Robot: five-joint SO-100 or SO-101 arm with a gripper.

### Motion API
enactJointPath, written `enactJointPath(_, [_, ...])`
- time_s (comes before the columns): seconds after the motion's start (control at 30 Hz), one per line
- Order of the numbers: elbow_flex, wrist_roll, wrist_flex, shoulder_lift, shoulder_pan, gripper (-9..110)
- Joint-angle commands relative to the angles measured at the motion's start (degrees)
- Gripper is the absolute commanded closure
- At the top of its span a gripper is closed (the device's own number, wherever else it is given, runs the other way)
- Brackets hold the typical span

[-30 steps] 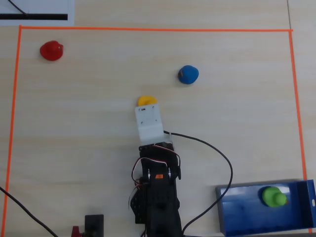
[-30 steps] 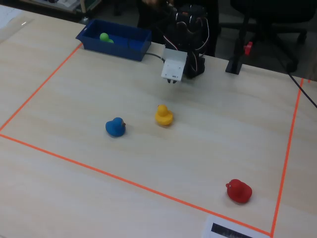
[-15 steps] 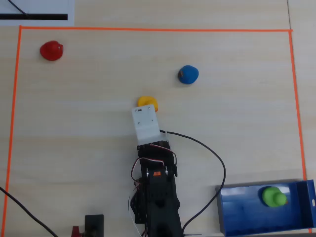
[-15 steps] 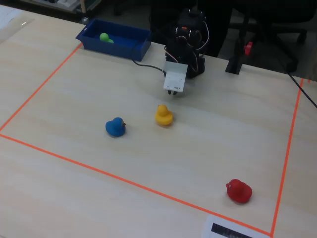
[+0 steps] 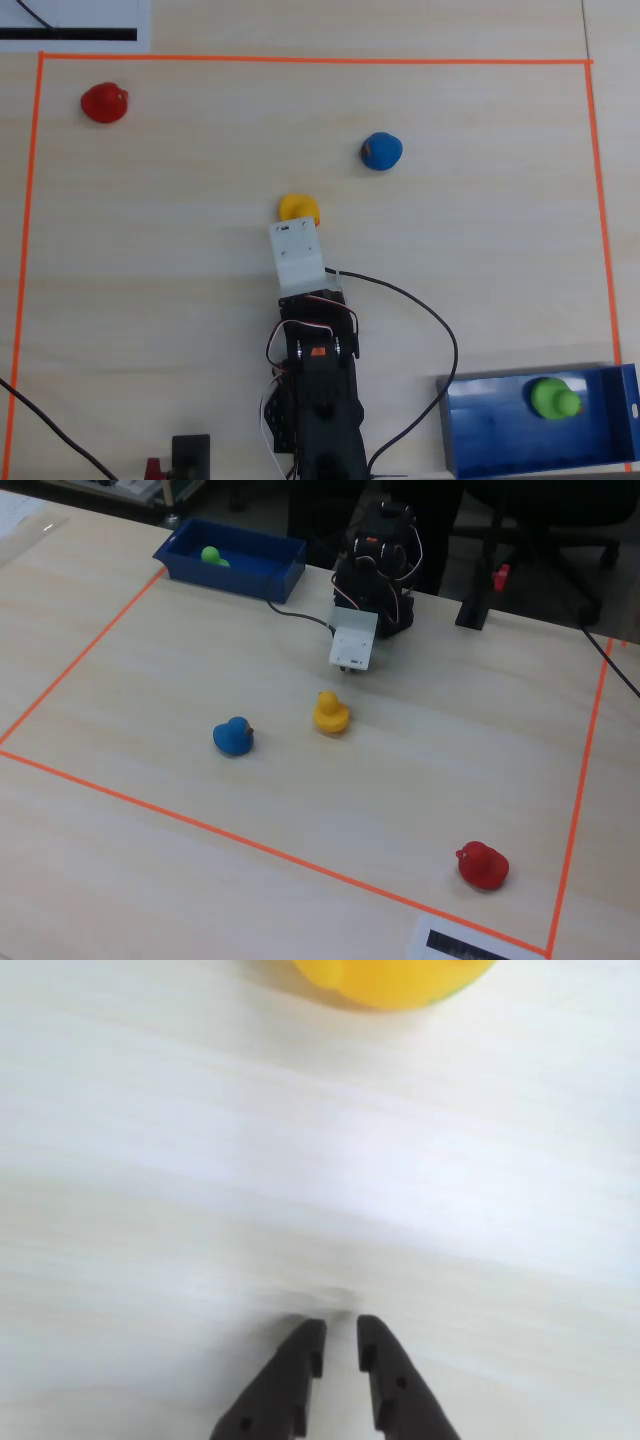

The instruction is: Grasp green duck and put it into box.

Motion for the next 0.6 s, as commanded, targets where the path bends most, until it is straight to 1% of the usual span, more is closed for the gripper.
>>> enactJointPath(0.0, [-0.2,-0.4,2.9,-0.3,0.8,101])
enactJointPath(0.1, [-0.2,3.5,3.8,-0.3,0.9,101])
enactJointPath(0.57, [-0.1,3.8,3.8,-0.3,2.1,98])
